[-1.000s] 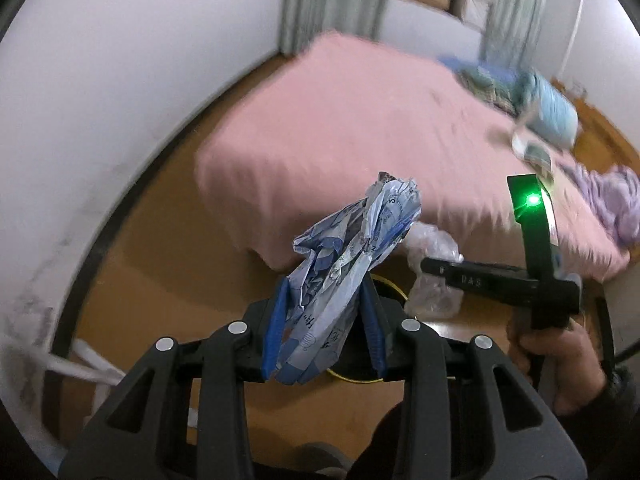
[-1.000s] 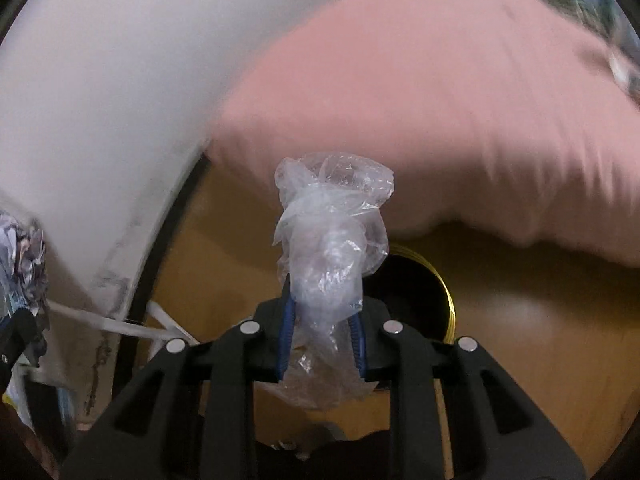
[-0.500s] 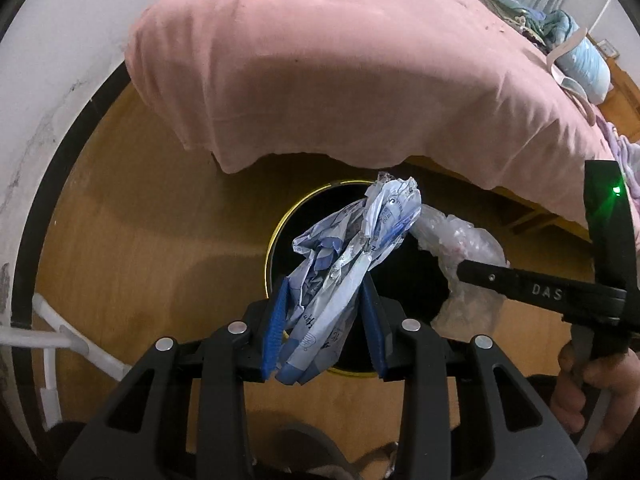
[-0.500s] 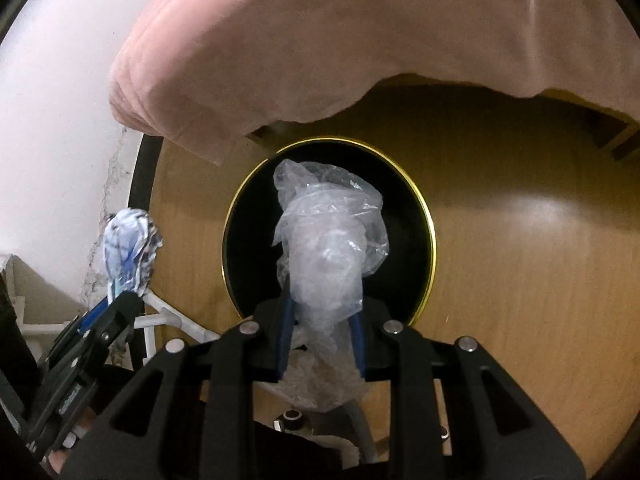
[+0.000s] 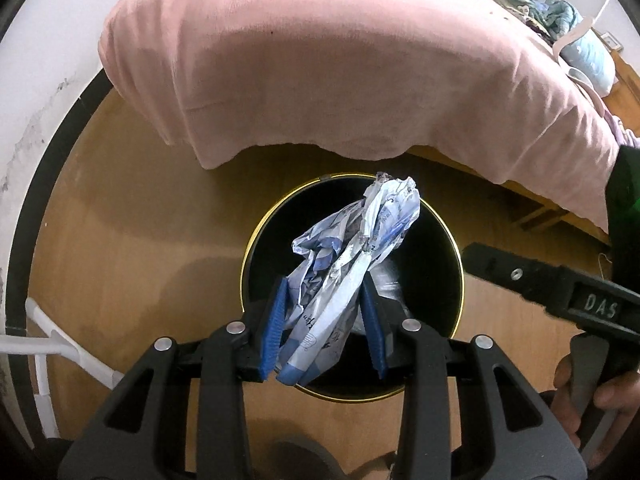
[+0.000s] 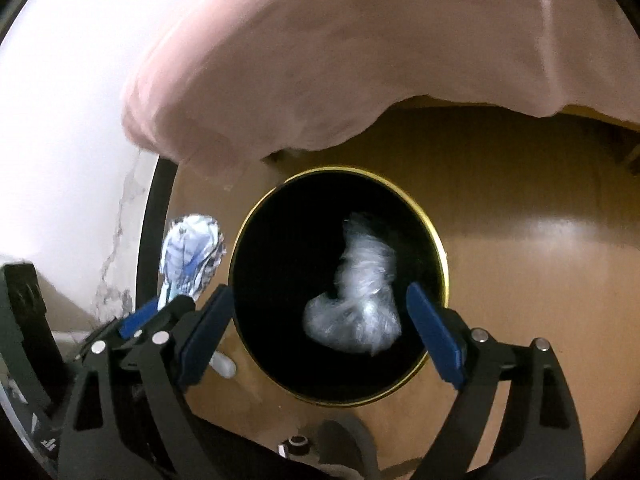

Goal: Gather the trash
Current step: 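Carry both items to the black bin and open both tools over it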

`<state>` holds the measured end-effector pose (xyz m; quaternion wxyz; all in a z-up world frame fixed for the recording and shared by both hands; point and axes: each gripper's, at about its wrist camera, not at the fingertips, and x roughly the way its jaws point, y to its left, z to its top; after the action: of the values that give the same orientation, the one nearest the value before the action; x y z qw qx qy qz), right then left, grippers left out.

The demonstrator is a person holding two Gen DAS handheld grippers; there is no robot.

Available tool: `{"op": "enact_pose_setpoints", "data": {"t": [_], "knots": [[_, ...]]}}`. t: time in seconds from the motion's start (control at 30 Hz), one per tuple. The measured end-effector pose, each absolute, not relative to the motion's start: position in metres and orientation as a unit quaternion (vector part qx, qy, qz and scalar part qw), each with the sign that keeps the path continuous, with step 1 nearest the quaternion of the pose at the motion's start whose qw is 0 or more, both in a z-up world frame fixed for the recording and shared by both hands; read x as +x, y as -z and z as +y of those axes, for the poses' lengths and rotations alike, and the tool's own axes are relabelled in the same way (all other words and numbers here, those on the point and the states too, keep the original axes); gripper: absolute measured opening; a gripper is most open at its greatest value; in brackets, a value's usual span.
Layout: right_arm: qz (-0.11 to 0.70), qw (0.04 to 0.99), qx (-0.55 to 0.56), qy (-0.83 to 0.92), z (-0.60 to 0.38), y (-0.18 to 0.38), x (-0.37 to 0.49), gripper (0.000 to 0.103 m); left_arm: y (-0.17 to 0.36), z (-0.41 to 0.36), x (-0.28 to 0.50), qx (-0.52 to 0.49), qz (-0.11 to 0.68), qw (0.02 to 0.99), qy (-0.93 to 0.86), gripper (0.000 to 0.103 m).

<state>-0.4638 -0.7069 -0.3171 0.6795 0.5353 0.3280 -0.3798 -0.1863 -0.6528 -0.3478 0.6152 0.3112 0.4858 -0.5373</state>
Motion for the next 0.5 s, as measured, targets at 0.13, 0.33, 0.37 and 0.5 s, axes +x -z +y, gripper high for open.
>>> {"op": "enact_pose_setpoints", "data": {"t": [0.13, 0.33, 0.37, 0.5], "knots": [[0.297, 0.665, 0.560, 0.395, -0.710, 0.318, -0.482, 0.085, 0.354, -0.656, -0.186, 0.301, 0.503, 0.603, 0.541, 0.037], [0.297, 0.660, 0.556, 0.409, -0.710, 0.304, -0.491, 0.085, 0.349, -0.658, -0.190, 0.300, 0.489, 0.607, 0.550, 0.079], [0.299, 0.661, 0.552, 0.411, -0.711, 0.300, -0.490, 0.085, 0.348, -0.657, -0.190, 0.301, 0.487, 0.608, 0.549, 0.081], [0.307, 0.674, 0.527, 0.417, -0.715, 0.263, -0.482, 0.085, 0.329, -0.648, -0.180, 0.290, 0.497, 0.608, 0.548, 0.083]]}}
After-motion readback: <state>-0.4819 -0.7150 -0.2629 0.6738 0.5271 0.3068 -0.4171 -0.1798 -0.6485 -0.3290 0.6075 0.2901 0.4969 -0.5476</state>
